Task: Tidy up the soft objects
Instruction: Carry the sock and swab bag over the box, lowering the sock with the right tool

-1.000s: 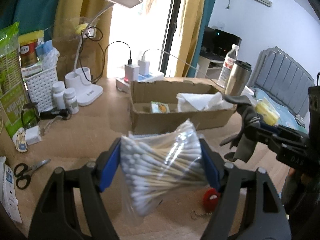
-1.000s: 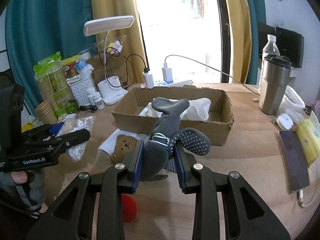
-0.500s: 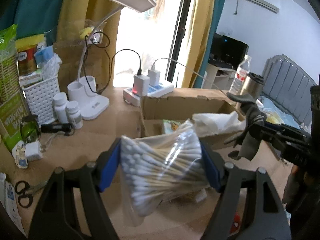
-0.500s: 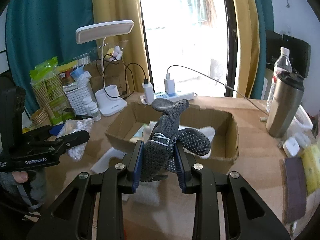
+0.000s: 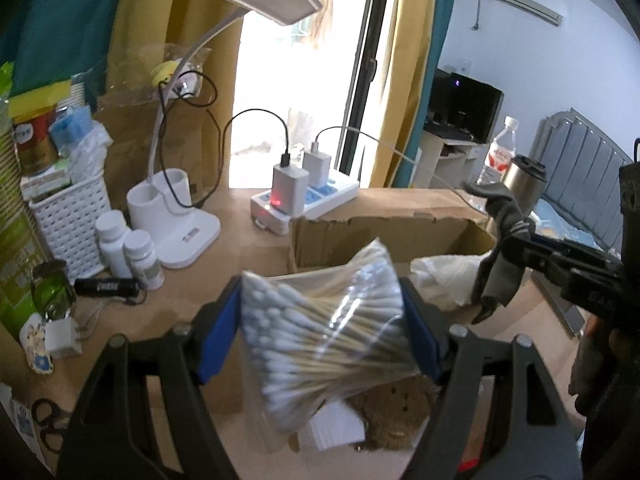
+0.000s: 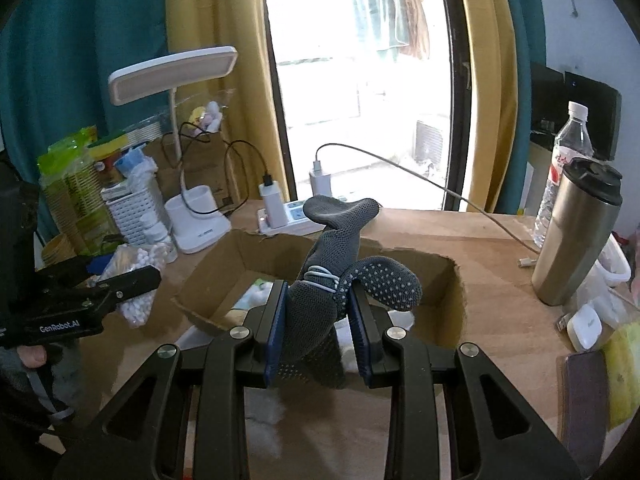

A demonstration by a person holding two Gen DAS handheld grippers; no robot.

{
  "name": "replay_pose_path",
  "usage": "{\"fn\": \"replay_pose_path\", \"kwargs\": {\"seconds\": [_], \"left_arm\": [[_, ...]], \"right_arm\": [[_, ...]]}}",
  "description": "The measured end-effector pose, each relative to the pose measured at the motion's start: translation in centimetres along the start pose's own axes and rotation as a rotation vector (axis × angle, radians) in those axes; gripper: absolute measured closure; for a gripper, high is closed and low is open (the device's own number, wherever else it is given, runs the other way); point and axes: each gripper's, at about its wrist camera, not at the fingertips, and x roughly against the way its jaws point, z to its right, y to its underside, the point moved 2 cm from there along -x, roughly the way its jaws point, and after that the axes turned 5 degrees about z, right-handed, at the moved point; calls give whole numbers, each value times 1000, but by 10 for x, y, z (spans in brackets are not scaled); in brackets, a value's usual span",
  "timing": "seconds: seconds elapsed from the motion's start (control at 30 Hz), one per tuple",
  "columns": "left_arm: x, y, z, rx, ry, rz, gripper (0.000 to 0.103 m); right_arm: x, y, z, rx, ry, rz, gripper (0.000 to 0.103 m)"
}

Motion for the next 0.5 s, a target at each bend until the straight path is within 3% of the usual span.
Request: {"fn": "replay_pose_path", "kwargs": {"seconds": [0.5], "left_arm": [[-43,-17,12,-37,-4,-11,28]], "right_arm": [[-29,6,53,-27,87,-47,71]]}}
